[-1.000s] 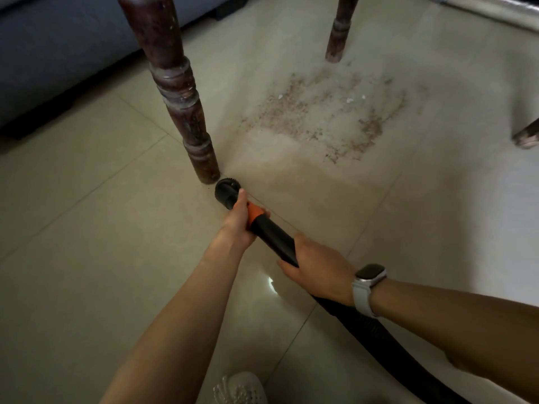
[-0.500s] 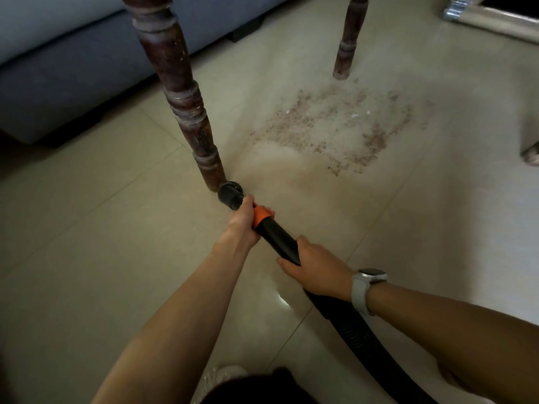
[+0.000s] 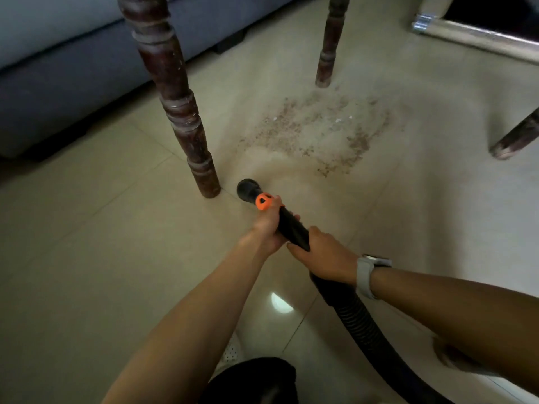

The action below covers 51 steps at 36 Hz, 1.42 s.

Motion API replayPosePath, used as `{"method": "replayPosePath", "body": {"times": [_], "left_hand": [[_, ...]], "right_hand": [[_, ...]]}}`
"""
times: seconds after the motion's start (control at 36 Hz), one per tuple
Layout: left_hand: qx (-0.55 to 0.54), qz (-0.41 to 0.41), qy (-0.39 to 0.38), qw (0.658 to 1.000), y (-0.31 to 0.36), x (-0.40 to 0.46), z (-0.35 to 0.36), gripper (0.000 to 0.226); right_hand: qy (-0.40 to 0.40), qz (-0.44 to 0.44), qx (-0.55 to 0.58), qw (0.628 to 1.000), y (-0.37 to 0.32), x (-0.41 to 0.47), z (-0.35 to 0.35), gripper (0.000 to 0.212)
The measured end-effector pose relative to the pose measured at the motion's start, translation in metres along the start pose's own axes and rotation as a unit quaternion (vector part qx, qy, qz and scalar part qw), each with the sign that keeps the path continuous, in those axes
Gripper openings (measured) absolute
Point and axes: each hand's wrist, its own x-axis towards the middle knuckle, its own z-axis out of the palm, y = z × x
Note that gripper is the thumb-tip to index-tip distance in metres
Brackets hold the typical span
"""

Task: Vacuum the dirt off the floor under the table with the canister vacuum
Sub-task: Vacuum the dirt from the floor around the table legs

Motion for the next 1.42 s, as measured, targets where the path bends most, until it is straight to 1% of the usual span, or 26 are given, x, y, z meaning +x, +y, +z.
{"method": "replayPosePath", "body": {"times": [0.08, 0.17, 0.25, 0.31, 0.39, 0.53, 0.72, 0.92, 0.97, 1.11, 1.22, 1.33, 1.42], "left_hand": [[0.032, 0.025, -0.018, 0.999, 0.0, 0.013, 0.007, 0.019], [0.036, 0.048, -0.008, 0.998, 0.012, 0.027, 0.004, 0.024], [0.009, 0.063, 0.014, 0.998, 0.03, 0.04, -0.007, 0.018], [-0.01, 0.062, 0.027, 0.998, 0.043, 0.049, -0.016, 0.019], [-0.032, 0.06, 0.038, 0.997, 0.059, 0.06, -0.028, 0.022], [-0.039, 0.065, 0.047, 0.996, 0.07, 0.067, -0.027, 0.027], [0.051, 0.117, 0.06, 0.99, 0.074, 0.072, -0.016, 0.025], [0.097, 0.124, 0.073, 0.985, 0.095, 0.084, -0.022, 0.033], [0.09, 0.122, 0.071, 0.986, 0.093, 0.085, -0.023, 0.032], [0.084, 0.089, 0.066, 0.99, 0.095, 0.086, -0.026, 0.04], [0.077, 0.073, 0.06, 0.992, 0.098, 0.089, -0.026, 0.041], [0.049, 0.066, 0.057, 0.995, 0.109, 0.096, -0.022, 0.044], [0.063, 0.071, 0.065, 0.993, 0.118, 0.102, -0.015, 0.043]], "right_hand": [[0.004, 0.011, 0.035, 0.999, 0.007, 0.01, 0.0, 0.036], [-0.006, 0.008, 0.089, 0.996, 0.009, 0.019, 0.0, 0.038], [-0.058, 0.009, 0.163, 0.985, 0.014, 0.027, 0.004, 0.047], [-0.098, -0.003, 0.197, 0.976, 0.02, 0.03, 0.012, 0.054], [-0.125, -0.006, 0.175, 0.977, 0.028, 0.03, 0.024, 0.063], [-0.105, -0.01, 0.184, 0.977, 0.018, 0.041, 0.031, 0.05], [-0.063, -0.011, 0.174, 0.983, -0.008, 0.079, 0.014, 0.048], [-0.045, -0.005, 0.156, 0.987, -0.034, 0.09, 0.018, 0.052], [-0.04, -0.001, 0.164, 0.986, -0.035, 0.088, 0.021, 0.052], [-0.025, 0.004, 0.174, 0.984, -0.029, 0.078, 0.03, 0.055], [-0.029, 0.003, 0.176, 0.984, -0.025, 0.078, 0.035, 0.055], [-0.033, -0.007, 0.16, 0.987, -0.026, 0.092, 0.024, 0.054], [-0.046, 0.002, 0.166, 0.985, -0.027, 0.104, 0.018, 0.057]]}}
